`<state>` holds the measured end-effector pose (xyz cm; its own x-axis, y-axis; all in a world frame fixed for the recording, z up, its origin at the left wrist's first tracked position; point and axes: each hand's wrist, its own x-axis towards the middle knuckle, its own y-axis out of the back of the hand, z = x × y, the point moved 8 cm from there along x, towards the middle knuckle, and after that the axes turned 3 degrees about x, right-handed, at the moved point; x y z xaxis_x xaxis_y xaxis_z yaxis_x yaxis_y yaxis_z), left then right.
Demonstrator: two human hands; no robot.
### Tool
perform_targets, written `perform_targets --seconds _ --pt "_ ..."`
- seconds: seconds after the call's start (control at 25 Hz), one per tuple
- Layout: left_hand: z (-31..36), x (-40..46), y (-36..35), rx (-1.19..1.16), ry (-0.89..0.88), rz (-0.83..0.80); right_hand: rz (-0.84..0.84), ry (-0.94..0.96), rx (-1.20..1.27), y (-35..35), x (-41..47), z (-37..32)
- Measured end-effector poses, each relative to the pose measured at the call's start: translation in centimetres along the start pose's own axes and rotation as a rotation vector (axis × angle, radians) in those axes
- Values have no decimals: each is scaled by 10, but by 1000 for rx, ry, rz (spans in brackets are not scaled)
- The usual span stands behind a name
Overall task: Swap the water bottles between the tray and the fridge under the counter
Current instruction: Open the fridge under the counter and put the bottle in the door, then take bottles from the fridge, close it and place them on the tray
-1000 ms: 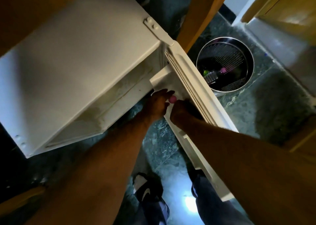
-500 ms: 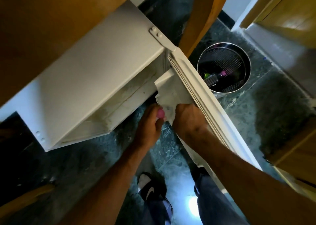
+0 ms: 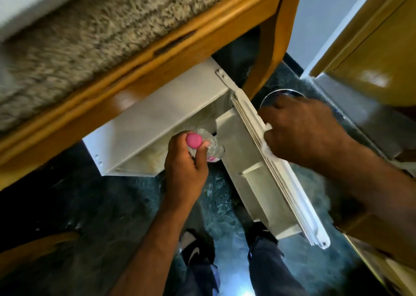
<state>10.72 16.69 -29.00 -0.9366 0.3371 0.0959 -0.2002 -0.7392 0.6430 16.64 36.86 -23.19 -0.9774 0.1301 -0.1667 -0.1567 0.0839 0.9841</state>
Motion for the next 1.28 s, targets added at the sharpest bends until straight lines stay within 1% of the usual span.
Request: perform_targets --seconds 0.12,0.24,0.32,0.44,0.52,0.56,0.64,0.72,0.8,0.88,1.0,1.16,1.28 --pt "11 1 15 5 11 13 -306 116 -315 -43 4 30" --pt "4 -7 28 31 49 41 -580 199 -442 -109 -2 41" --pt "-5 -16 40 50 66 62 -685 180 -445 -147 -14 48" --pt "-20 -28 63 54 140 76 -780 40 -257 -177 -33 55" --pt "-28 -36 81 57 218 97 -754 7 -131 -185 -31 48" --pt "-30 -41 91 70 244 118 -753 -1 -115 -188 -30 42" --pt "-34 -49 111 87 256 153 -738 -4 -51 -195 -28 18" --pt "-38 -53 127 116 258 179 -718 14 0 -198 -22 -9" --pt "-55 -61 150 164 289 234 -668 101 39 -208 -1 -53" --pt "-54 -56 155 190 260 242 -612 119 55 -205 18 -77" --pt "-43 -44 161 197 207 281 -565 56 99 -201 43 -103" --pt "-21 -41 159 210 68 302 -506 -5 155 -191 83 -126" --pt "-22 -42 161 197 50 341 -456 -7 147 -190 107 -146"
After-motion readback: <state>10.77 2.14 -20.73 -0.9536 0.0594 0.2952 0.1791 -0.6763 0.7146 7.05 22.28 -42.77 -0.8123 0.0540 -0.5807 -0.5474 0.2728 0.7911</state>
